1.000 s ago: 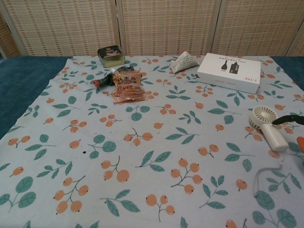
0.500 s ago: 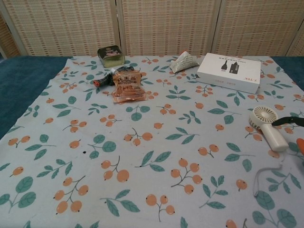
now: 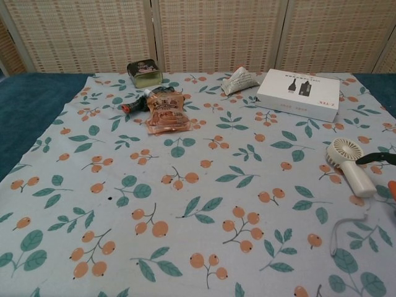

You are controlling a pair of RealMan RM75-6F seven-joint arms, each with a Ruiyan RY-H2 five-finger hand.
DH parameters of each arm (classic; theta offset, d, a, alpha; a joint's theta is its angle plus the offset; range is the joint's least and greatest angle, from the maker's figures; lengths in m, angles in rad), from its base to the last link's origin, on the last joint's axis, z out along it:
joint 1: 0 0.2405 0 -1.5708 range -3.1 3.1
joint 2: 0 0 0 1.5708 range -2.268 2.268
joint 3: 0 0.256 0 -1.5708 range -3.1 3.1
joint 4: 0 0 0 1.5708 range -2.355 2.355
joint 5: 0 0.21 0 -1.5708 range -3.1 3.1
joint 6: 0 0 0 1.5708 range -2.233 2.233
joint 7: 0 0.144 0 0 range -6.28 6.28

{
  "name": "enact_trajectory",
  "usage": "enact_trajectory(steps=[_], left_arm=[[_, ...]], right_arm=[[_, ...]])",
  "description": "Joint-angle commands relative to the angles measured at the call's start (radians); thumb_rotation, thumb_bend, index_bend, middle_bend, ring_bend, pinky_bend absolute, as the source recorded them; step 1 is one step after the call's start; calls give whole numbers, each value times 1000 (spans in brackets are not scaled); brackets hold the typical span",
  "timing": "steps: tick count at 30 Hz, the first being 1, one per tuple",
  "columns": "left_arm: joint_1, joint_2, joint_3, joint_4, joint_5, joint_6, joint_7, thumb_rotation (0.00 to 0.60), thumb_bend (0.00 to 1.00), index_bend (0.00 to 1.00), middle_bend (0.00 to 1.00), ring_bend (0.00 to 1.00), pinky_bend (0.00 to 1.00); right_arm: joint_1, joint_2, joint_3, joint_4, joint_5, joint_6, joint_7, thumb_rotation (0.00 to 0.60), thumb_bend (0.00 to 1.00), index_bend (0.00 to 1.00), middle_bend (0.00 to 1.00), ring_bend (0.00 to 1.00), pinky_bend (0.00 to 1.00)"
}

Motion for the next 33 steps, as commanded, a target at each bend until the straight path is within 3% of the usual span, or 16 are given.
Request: enact_trajectory(steps=[1, 6, 11, 16, 18, 21, 23, 25, 29, 33], left_arm=[[1, -1, 0, 1, 0, 1, 0, 600, 493, 224, 248, 325, 485], [0, 0, 0, 1, 0, 0, -1, 600, 493, 224, 247, 325, 485], [0, 0, -1, 1, 0, 1, -4, 600, 493, 223, 247, 325, 485], [2, 1, 0, 3, 0, 3, -6, 600, 493, 224, 247, 325, 485], [3, 2, -1, 1, -3, 4, -6, 600, 493, 223, 248, 325, 485], [4, 3, -3, -1, -5, 6, -5, 600, 493, 224, 248, 325, 484], [3, 3, -4, -4, -7, 5, 0, 600, 493, 224, 247, 325, 485], [1, 1, -5, -5, -9, 1, 3, 600, 493, 224, 247, 325, 484], [-2, -4, -5, -5, -4, -1, 11, 600, 493, 224, 248, 325, 484], [-5, -8, -4, 0, 1, -5, 11, 600, 492, 224, 248, 325, 485]], right_arm=[[-2, -1, 1, 0, -3, 6, 2, 600, 700, 142, 972, 841, 924], [-8, 14, 3, -31, -38, 54, 7, 600, 700, 142, 972, 841, 925], [-33, 44, 9, -87, -94, 171, -38, 600, 688, 152, 972, 841, 925], [-65, 100, -9, -137, -126, 248, -198, 600, 564, 230, 961, 746, 903], [-84, 124, -19, -158, -123, 273, -289, 600, 500, 230, 891, 646, 876], [-116, 149, -24, -201, -102, 310, -371, 600, 378, 230, 660, 455, 793], [-138, 153, -23, -212, -104, 350, -391, 600, 310, 229, 520, 343, 705], [-152, 150, -20, -215, -109, 381, -393, 600, 272, 226, 441, 262, 607], [-162, 138, -13, -206, -155, 437, -387, 600, 241, 198, 355, 167, 500], [-169, 138, -17, -209, -183, 458, -377, 600, 237, 184, 342, 160, 477]])
